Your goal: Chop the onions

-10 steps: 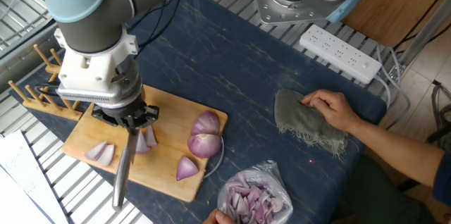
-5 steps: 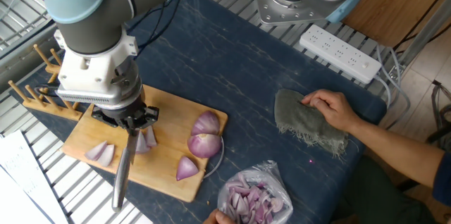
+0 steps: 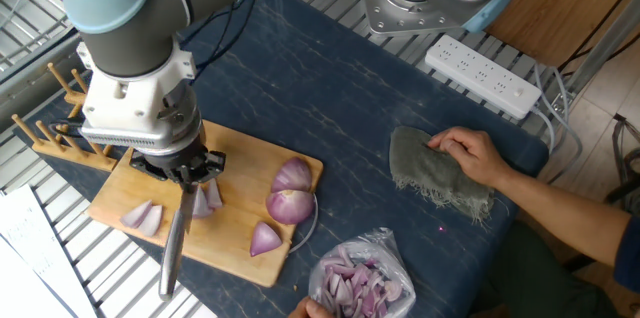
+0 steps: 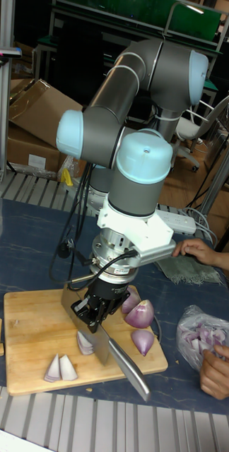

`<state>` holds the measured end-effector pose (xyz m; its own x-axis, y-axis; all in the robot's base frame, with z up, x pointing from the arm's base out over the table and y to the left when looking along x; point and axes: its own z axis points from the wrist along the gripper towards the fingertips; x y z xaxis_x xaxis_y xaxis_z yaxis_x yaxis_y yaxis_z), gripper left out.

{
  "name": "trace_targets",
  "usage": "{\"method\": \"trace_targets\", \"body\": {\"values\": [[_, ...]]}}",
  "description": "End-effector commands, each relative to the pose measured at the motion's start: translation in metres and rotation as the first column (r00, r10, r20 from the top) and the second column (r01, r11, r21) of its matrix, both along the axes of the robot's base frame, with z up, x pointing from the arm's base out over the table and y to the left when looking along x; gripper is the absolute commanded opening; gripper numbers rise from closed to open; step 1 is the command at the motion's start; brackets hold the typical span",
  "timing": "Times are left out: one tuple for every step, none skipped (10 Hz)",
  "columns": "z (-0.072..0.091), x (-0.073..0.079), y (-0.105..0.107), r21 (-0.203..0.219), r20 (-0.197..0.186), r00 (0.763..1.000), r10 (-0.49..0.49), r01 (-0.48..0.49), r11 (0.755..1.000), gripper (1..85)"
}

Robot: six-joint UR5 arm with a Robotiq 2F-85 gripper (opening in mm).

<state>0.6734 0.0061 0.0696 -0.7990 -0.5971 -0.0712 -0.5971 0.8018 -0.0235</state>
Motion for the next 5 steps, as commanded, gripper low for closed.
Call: {"method": "trace_targets", "body": {"values": [[-0.008, 0.010, 0.004, 0.031, 0.018, 1.000, 0.015, -0.016, 0.999, 1.0], [-0.012, 0.014, 0.005, 0.037, 0.025, 0.999, 0.030, -0.031, 0.999, 1.0], [-0.016, 0.020, 0.006, 0.041, 0.033, 0.999, 0.043, -0.044, 0.998, 1.0], [-0.012, 0.021, 0.000, 0.034, 0.031, 0.998, 0.054, -0.055, 0.998, 1.0], [0.001, 0.014, -0.011, 0.024, 0.010, 0.998, 0.061, -0.062, 0.998, 1.0]]}}
